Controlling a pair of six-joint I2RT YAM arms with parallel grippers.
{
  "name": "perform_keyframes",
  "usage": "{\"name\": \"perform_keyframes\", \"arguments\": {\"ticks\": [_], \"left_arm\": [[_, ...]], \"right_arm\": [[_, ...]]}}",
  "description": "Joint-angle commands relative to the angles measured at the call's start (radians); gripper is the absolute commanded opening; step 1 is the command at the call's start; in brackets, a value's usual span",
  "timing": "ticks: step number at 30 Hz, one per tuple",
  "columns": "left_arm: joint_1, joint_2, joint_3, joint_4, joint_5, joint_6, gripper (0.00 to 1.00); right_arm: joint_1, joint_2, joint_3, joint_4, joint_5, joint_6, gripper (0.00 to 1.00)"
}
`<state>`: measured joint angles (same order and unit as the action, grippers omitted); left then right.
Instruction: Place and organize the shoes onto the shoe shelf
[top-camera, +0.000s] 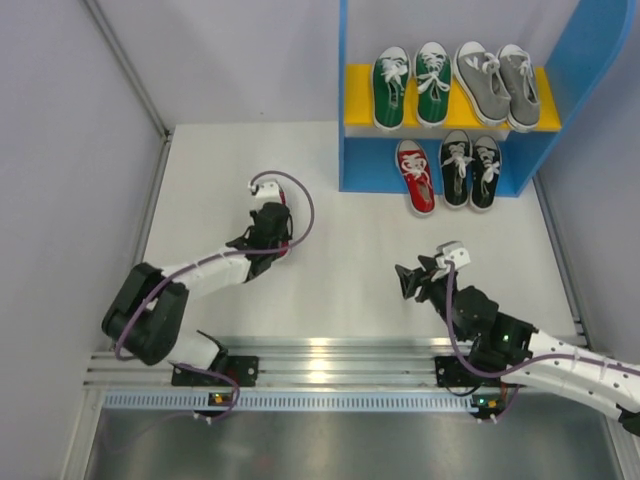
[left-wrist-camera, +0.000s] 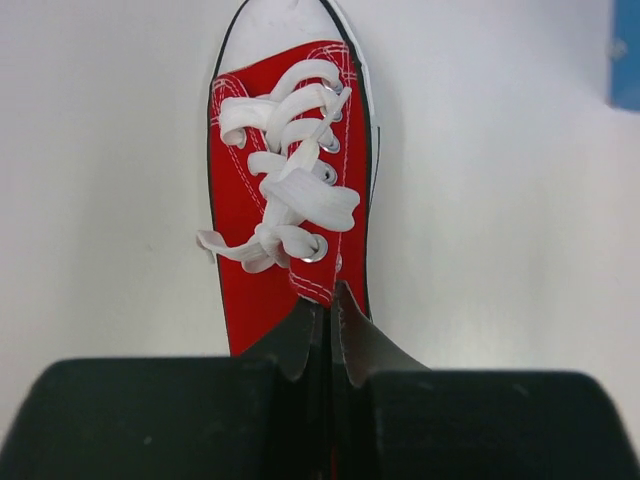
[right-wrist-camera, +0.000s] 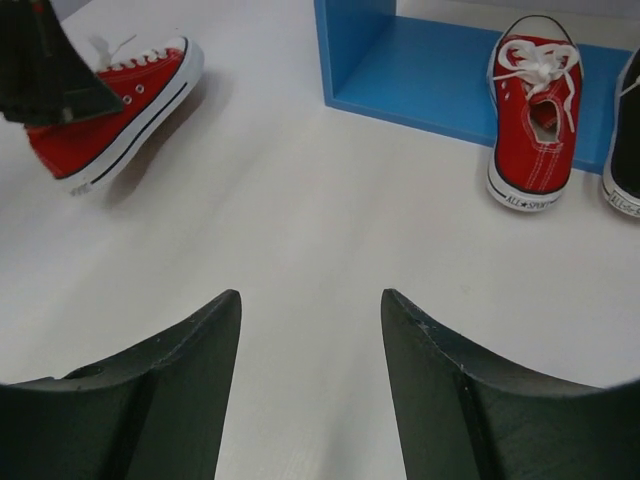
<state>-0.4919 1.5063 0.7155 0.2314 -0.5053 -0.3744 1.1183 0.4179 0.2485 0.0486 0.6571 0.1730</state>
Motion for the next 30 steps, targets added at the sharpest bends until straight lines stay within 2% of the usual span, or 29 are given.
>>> {"name": "perform_keyframes", "arguments": {"ticks": [1,6,8,11,14,15,18,22,27,30], "left_arm": [[-0.115,-0.199,-0.062,-0.152,-0.075,-0.142,0.00],[-0.284,-0.392,-0.143,-0.424,-0.098,-0.332,0.00],[-0.324,-0.469,-0.151,-0.499,-0.076,-0.354,0.00],[-0.413,-0.514,-0.145,-0.518,-0.041,-0.379,0.00],[-0.540,-0.431,-0.079,-0.511,-0.099,-0.391,0.00],[-0.601,-0.361,-0.026,-0.486,-0.110,-0.368,0.00],[-0.657,-0.259,0.079,-0.379,-0.092,-0.290,0.00],[-0.660,-0.118,0.212,-0.285,-0.113,-0.204,0.00],[-0.660,-0.018,0.317,-0.195,-0.197,-0.077,0.00],[-0.654,0.047,0.351,-0.078,-0.242,0.011,0.00]], "right_arm": [[0.008,-0.072,0.069,-0.041,0.091,-0.030,0.59],[0.000,-0.165,0.165,-0.191,0.193,-0.064,0.63],[0.000,-0.211,0.204,-0.245,0.243,-0.069,0.65],[0.000,-0.255,0.239,-0.306,0.282,-0.079,0.69],[0.000,-0.283,0.250,-0.343,0.292,-0.076,0.72],[0.000,-0.289,0.247,-0.345,0.292,-0.075,0.73],[0.000,-0.292,0.247,-0.368,0.282,-0.055,0.74],[0.000,-0.307,0.248,-0.404,0.268,-0.021,0.74],[0.000,-0.338,0.242,-0.438,0.254,0.003,0.74],[0.000,-0.347,0.239,-0.435,0.243,0.005,0.74]]}}
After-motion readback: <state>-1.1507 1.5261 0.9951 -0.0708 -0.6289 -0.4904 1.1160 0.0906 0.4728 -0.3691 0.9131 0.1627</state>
